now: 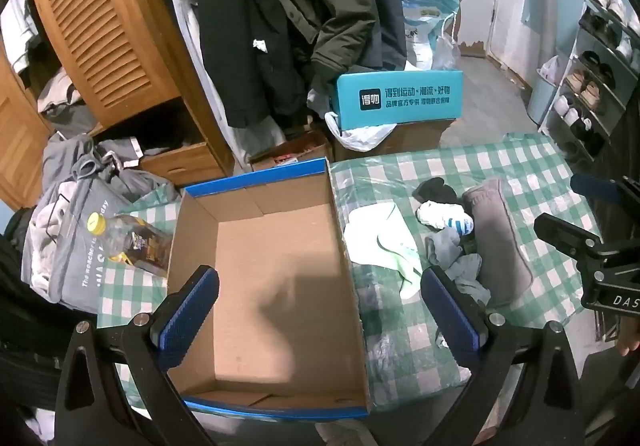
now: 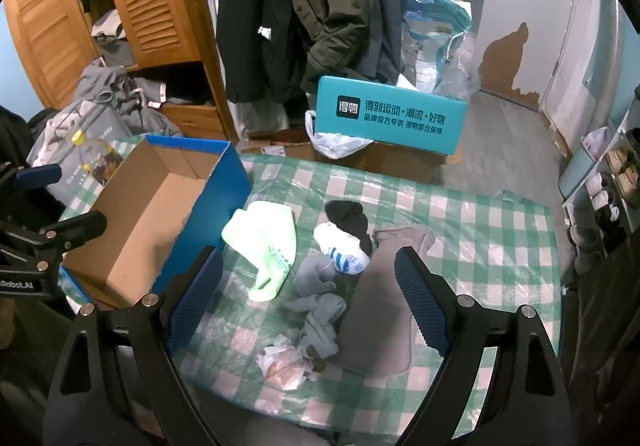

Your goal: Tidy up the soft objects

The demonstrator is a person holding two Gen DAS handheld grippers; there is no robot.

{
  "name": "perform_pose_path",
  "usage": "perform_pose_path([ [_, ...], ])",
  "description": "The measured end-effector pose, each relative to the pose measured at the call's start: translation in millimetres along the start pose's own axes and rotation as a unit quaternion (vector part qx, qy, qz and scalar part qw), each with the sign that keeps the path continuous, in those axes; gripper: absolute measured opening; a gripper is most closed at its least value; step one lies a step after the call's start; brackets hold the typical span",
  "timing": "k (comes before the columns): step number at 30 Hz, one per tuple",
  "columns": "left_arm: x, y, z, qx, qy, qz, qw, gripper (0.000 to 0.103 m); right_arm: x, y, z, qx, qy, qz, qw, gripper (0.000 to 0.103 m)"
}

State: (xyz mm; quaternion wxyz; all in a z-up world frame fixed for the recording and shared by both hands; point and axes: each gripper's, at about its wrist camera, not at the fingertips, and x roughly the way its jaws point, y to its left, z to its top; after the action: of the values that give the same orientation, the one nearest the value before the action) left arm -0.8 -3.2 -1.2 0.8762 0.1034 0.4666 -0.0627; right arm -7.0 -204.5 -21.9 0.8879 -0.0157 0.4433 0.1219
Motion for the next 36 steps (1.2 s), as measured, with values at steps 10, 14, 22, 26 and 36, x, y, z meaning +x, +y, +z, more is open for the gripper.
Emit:
perform_pose_path([
  [10,1.3,1.9,-1.7,-0.001,0.000,-0.001,1.0000,0.102,0.4,-0.9,-0.7,0.000,0.001,0.000,1.000,0.086],
  [14,1.2,2.2,-1.5,-0.001,0.000,-0.002,1.0000,0.102,0.3,-1.2,-0.2,-0.001,0.002,0.000,1.000,0.086],
  [22,1.2,2.0,-1.8,-0.001,0.000,-0.001,1.0000,0.102,0.5,-1.9,-0.1,-0.001,0.002,-0.001,1.000,0.086],
  [26,1.2,2.0,-2.0,-0.001,0.000,-0.001,1.0000,0.102,0.7,-2.5,0.0,-0.001,0.003,-0.001,1.000,0.086],
  [36,1.3,2.0,-2.0,-0.001,0.000,-0.001,1.0000,0.102,-0.5,-3.1,1.5,-0.001,0.002,-0.002,1.000,0.086],
])
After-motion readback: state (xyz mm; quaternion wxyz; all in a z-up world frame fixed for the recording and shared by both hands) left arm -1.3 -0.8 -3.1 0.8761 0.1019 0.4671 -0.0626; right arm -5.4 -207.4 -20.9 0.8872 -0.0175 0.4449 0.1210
